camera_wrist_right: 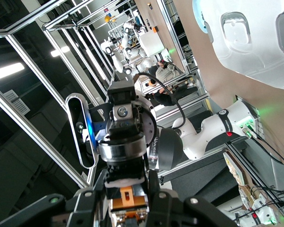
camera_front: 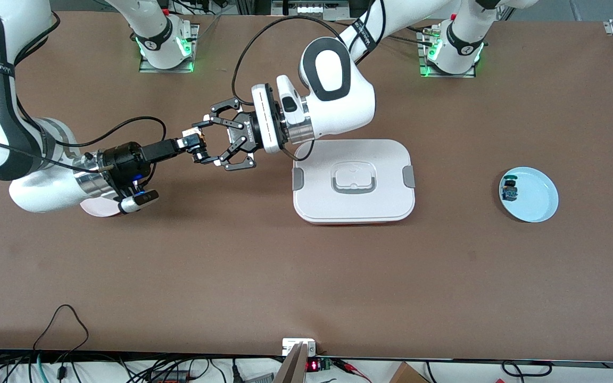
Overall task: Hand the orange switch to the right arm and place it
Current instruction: 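Open the left gripper and pull it back from the switch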
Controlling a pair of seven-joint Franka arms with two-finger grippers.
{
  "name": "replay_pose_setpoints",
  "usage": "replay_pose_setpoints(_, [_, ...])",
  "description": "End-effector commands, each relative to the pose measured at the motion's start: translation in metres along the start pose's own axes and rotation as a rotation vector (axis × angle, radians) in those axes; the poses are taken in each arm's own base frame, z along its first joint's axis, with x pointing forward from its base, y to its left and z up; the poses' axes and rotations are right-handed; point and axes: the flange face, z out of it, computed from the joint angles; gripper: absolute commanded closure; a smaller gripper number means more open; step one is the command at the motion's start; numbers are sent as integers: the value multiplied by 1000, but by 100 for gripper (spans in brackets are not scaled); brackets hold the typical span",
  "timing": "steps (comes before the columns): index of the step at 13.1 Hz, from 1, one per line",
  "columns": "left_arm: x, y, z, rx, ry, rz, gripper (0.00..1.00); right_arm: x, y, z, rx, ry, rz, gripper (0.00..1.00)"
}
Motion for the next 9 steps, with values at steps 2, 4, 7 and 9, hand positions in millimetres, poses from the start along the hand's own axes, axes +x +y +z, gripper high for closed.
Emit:
replay_pose_setpoints(2, [8,-2,-2,12,19,2,1,-7,-8,-6,18,-3,4,86])
replay_pose_setpoints(4, [10,-4,-4,17,23,-2,0,-6,-8,-6,14,-4,-6,86])
replay_pose_setpoints(7, [22,-25,-20,46,37,20,0,-6,-7,-7,17,-2,-5,89])
replay_pose_setpoints(9, [48,-58,-53,75,79,29,0,-6,-7,-7,17,-3,-8,91])
